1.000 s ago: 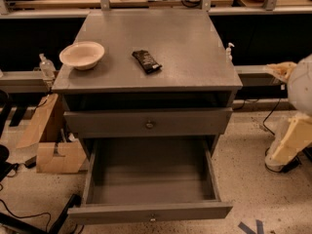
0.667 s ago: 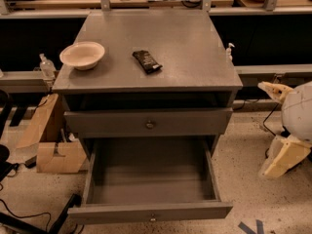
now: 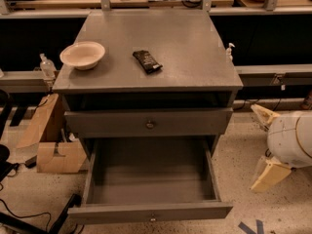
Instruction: Close middle drawer
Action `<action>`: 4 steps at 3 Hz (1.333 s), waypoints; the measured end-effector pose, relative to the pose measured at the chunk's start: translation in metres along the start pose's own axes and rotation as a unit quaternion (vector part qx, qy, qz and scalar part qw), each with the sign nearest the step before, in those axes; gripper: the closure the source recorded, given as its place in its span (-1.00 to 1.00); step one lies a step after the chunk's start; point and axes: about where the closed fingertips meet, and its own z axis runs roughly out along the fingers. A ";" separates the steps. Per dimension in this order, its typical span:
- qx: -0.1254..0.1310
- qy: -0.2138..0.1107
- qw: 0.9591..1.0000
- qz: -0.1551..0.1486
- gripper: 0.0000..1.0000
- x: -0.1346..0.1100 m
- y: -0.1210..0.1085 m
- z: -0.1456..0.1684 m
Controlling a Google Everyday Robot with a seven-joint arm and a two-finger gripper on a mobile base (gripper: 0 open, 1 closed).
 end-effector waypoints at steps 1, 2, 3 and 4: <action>-0.003 0.000 1.000 0.007 -1.00 0.004 0.013 0.015; -0.017 -0.004 1.000 0.020 -1.00 0.025 0.045 0.056; -0.027 -0.019 0.998 0.046 -0.64 0.055 0.081 0.121; -0.036 -0.041 0.997 0.062 -0.15 0.075 0.111 0.180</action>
Offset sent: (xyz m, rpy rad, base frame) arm -0.0308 -0.0098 -0.2015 0.0705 0.0743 -0.0685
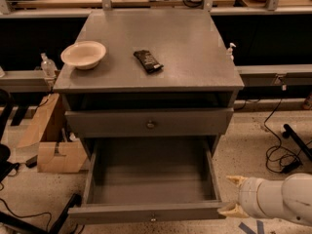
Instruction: Close middle drawer
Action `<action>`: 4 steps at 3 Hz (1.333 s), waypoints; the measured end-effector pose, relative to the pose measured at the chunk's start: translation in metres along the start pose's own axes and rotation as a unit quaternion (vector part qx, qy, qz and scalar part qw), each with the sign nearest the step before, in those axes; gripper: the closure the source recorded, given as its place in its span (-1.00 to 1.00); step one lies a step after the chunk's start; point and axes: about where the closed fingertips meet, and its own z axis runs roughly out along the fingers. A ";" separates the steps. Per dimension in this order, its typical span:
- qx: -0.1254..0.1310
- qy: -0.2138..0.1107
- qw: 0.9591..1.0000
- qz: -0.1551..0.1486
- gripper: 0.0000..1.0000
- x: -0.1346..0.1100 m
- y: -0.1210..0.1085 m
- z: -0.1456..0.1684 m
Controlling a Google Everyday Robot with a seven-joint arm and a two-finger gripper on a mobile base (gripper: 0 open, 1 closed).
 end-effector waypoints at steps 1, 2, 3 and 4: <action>-0.015 -0.013 1.000 0.005 0.29 0.025 0.018 0.039; -0.045 -0.019 0.999 0.021 0.91 0.057 0.043 0.074; -0.045 -0.019 0.999 0.020 1.00 0.056 0.043 0.074; -0.046 -0.021 0.999 0.020 1.00 0.057 0.046 0.078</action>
Offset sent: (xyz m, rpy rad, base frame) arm -0.0274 -0.0211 -0.1458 0.0865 0.1261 0.0161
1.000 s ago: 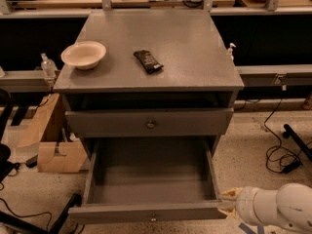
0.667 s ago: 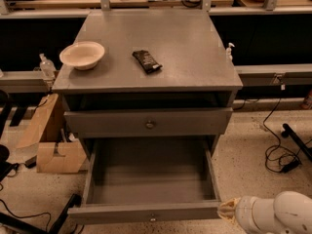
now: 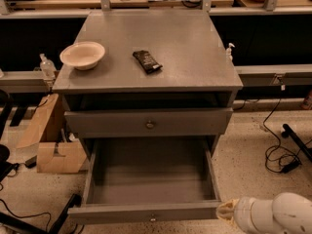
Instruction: Close middle drawer
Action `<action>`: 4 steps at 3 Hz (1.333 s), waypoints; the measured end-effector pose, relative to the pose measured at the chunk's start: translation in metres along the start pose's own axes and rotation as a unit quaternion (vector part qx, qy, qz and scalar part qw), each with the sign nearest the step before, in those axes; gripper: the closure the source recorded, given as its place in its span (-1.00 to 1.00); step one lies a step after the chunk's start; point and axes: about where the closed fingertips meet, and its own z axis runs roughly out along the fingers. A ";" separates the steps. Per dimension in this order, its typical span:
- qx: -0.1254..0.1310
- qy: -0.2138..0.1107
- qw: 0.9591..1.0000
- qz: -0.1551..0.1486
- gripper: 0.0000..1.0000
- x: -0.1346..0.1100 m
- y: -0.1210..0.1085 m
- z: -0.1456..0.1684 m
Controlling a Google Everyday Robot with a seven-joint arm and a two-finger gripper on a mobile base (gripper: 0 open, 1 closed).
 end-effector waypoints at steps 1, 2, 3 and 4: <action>-0.007 -0.011 1.000 -0.001 1.00 0.006 0.015 0.028; -0.003 -0.028 1.000 -0.007 1.00 0.021 0.025 0.067; 0.001 -0.032 0.999 -0.012 1.00 0.026 0.028 0.089; -0.004 -0.022 1.000 -0.015 1.00 0.029 0.045 0.109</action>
Offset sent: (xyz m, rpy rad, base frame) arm -0.0048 0.0205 -0.1075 0.0726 -0.0375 0.0328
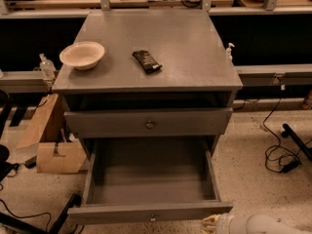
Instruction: Close middle drawer
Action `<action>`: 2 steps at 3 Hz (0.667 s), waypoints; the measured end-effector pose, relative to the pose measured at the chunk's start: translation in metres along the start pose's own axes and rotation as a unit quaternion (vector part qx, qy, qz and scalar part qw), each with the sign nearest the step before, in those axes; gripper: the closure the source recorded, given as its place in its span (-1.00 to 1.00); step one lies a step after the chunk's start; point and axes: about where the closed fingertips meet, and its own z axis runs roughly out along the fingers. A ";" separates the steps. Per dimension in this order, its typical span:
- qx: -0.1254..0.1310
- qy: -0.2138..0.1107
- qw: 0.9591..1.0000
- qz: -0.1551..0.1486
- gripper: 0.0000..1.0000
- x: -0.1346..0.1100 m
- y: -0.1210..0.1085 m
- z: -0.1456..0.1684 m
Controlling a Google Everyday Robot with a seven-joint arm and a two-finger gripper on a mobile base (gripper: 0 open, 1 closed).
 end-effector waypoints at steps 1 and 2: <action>-0.001 0.002 1.000 -0.007 1.00 -0.004 0.005 0.010; -0.002 -0.005 1.000 -0.022 1.00 -0.022 -0.011 0.034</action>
Offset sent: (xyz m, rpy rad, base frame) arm 0.0676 0.0612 -0.0198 -0.0034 -0.0504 0.0912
